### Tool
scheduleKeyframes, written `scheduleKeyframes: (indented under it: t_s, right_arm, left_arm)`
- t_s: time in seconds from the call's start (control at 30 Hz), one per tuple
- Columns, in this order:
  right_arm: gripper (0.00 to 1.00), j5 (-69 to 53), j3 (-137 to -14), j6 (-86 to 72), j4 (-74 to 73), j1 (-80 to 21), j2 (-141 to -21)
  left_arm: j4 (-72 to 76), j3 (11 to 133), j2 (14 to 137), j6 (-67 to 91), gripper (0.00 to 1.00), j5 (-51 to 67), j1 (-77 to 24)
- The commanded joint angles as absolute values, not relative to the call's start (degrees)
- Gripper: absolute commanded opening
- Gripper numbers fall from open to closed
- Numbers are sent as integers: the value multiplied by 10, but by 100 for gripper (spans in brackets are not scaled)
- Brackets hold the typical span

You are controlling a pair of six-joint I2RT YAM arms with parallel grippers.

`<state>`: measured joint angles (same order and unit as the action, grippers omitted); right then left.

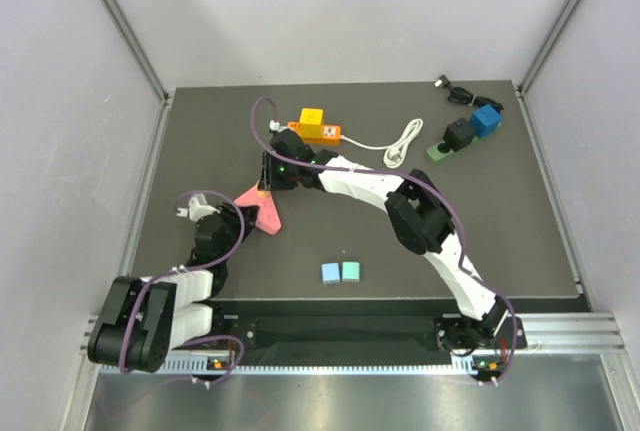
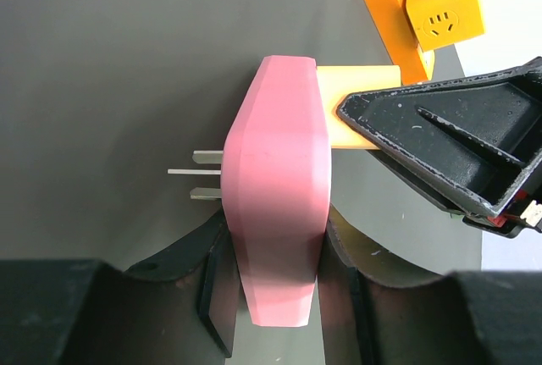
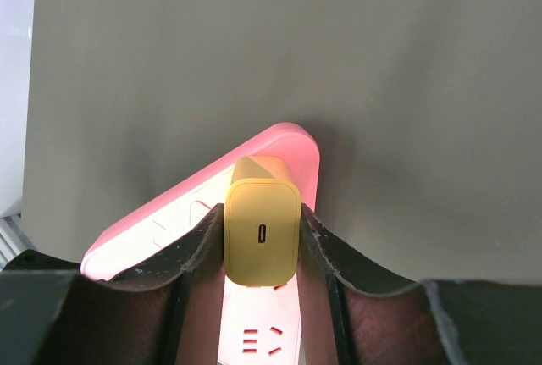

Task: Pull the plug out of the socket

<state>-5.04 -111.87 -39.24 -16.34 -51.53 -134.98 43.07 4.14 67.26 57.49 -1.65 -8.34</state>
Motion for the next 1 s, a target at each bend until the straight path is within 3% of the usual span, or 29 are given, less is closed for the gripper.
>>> scheduleKeyframes:
  t_s: [0.0,0.27,0.63,0.97]
  right_arm:
    - [17,-49,-1152,-388,-162,-523,-1351]
    - [0,-36,-1182,-367,-199,-515,-1341]
    - [0,-68,-1186,-417,-177,-500,-1327]
    - [0,-122,-1071,-473,-78,-472,-1266]
  left_arm:
    - [358,21,683,548,0,-35,-83]
    - [352,25,683,551,0,-39,-83]
    - [350,25,683,557,0,-41,-83]
    - [345,27,683,561,0,-42,-83]
